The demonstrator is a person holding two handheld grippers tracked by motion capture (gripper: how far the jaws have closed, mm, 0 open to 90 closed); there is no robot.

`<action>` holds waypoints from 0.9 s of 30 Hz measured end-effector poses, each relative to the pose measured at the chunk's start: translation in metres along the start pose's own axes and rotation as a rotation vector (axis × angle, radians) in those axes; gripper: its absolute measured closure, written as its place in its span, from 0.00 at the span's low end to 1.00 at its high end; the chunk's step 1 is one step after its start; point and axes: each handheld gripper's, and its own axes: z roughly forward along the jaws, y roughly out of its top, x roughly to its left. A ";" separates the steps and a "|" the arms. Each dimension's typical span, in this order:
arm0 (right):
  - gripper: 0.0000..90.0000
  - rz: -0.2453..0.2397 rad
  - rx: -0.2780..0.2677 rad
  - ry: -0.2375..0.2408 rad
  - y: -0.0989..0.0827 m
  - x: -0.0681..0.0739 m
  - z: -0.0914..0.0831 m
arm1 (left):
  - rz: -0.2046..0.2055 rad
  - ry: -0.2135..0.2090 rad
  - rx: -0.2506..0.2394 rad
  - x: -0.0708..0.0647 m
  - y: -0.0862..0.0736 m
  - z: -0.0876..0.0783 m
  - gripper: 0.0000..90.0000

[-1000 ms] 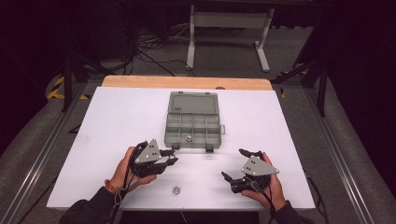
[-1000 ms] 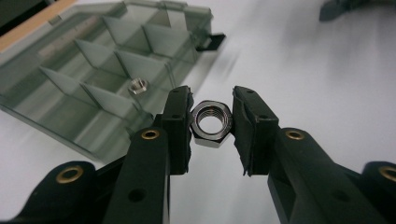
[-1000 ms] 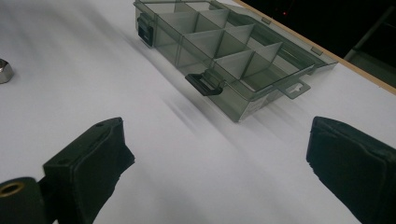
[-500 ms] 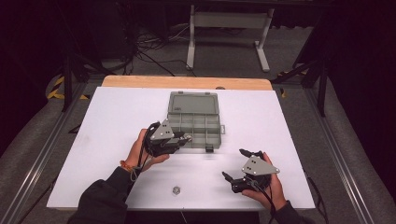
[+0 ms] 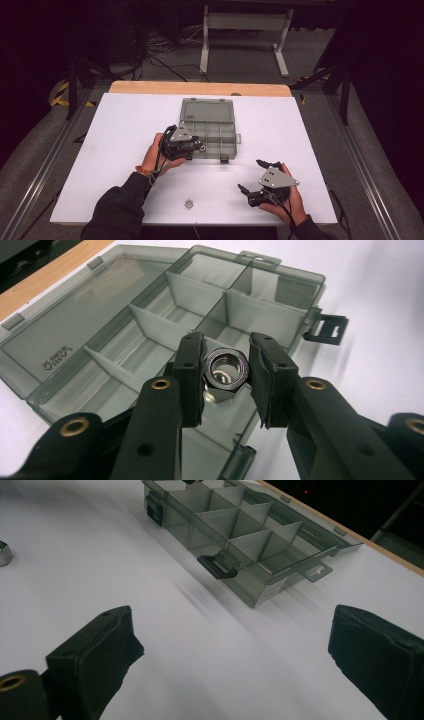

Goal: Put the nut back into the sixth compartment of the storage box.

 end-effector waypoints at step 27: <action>0.06 0.000 0.003 0.004 0.000 0.000 0.000 | -0.037 0.022 0.034 0.008 -0.007 0.015 0.74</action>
